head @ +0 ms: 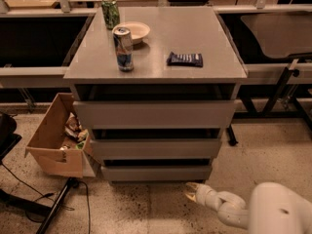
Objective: Close bottom drawer
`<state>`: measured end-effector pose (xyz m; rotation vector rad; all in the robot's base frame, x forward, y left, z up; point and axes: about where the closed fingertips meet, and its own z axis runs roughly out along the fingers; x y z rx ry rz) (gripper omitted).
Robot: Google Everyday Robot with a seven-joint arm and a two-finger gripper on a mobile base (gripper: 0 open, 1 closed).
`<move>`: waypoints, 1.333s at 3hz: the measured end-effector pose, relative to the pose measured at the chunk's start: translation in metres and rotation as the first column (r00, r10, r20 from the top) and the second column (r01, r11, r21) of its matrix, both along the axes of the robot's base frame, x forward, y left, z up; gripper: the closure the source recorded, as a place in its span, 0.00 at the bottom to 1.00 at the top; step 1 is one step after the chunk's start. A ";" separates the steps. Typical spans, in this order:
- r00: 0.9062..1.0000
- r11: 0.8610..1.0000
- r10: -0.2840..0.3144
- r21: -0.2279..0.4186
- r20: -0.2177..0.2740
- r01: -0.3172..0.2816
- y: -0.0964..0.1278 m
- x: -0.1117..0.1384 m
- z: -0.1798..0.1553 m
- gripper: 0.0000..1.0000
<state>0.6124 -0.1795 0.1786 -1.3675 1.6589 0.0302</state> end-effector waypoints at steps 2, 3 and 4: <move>0.996 0.985 -0.091 -0.144 0.006 0.090 -0.061 -0.063 0.148 1.00; 0.998 0.968 -0.066 -0.245 -0.019 0.059 -0.069 -0.123 0.219 1.00; 0.999 0.931 -0.033 -0.364 0.013 0.036 -0.065 -0.177 0.287 1.00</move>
Offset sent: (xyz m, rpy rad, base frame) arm -0.3189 -0.1014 0.2519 -0.4621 0.3894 -0.1222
